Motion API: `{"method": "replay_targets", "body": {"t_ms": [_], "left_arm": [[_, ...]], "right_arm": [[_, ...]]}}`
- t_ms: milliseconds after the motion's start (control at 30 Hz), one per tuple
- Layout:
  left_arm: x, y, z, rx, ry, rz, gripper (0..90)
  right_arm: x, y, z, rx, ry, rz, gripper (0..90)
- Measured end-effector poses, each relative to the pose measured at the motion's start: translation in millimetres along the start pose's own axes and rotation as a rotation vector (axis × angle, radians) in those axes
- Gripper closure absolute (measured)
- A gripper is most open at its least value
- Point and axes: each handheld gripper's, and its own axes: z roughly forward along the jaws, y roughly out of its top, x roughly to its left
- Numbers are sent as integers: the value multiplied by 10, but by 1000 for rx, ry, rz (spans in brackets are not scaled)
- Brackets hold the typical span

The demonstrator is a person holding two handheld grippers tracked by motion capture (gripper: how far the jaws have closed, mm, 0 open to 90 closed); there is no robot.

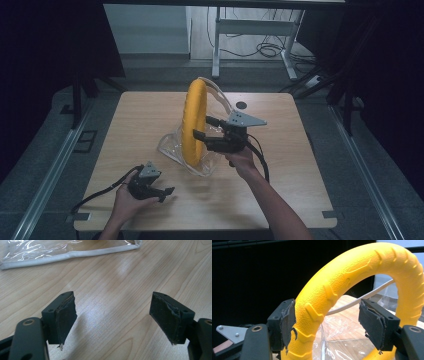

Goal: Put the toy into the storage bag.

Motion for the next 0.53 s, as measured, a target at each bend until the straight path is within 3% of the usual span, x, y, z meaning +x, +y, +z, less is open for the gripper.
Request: {"method": "replay_targets", "body": {"t_ms": [533], "left_arm": [[6,2,5,4,-1,5,212]], "right_arm": [[-71,-19,-96,-8,-25,6,302]]}}
